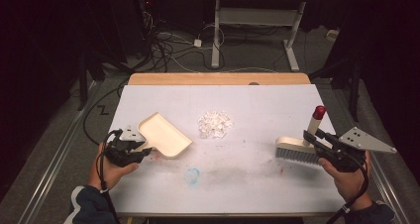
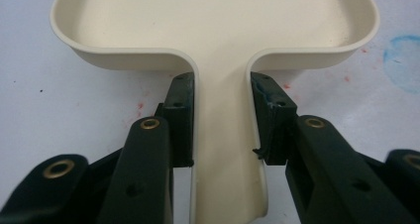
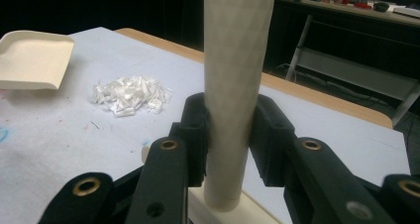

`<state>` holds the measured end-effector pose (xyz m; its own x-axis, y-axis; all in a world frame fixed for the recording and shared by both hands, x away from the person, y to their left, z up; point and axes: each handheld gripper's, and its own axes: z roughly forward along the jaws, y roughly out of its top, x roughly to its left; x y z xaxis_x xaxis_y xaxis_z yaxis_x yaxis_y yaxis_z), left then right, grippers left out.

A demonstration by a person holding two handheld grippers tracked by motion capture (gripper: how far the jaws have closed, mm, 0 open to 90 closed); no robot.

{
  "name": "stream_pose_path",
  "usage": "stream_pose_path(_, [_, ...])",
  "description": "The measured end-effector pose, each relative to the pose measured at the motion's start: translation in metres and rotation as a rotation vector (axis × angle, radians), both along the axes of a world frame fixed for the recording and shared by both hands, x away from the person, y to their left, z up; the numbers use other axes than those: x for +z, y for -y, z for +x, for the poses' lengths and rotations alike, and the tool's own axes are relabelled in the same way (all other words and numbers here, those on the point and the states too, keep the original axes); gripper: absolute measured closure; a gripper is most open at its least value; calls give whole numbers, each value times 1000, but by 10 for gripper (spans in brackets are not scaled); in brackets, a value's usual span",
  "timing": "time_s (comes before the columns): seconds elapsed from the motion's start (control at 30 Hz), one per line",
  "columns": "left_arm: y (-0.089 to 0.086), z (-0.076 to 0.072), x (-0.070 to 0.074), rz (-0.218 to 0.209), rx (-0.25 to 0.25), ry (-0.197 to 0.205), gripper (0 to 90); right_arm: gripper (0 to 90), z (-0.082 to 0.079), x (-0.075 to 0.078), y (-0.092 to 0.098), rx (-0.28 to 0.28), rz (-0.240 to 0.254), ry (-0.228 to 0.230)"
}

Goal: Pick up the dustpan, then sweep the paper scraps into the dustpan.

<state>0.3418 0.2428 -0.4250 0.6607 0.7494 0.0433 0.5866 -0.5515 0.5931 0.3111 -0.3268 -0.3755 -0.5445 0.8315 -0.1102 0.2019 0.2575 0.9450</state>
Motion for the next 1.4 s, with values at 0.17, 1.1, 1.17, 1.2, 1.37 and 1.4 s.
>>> stream_pose_path(0.17, [4, -2, -1, 21, -29, -14, 635, 715, 3, 0, -1, -3, 2, -2])
stream_pose_path(1.1, [16, 5, -6, 62, -91, -68, 635, 716, 123, 24, -84, -25, 29, 7])
stream_pose_path(1.17, [17, 5, -6, 57, -96, -72, 635, 716, 131, 23, -90, -40, 30, 5])
stream_pose_path(1.2, [17, 6, -6, 57, -98, -74, 635, 716, 136, 22, -93, -52, 31, 1])
stream_pose_path(1.37, [21, 8, -6, 53, -104, -82, 635, 716, 160, 17, -106, -104, 48, -24])
stream_pose_path(1.4, [22, 8, -6, 51, -104, -85, 634, 716, 165, 16, -108, -109, 58, -27])
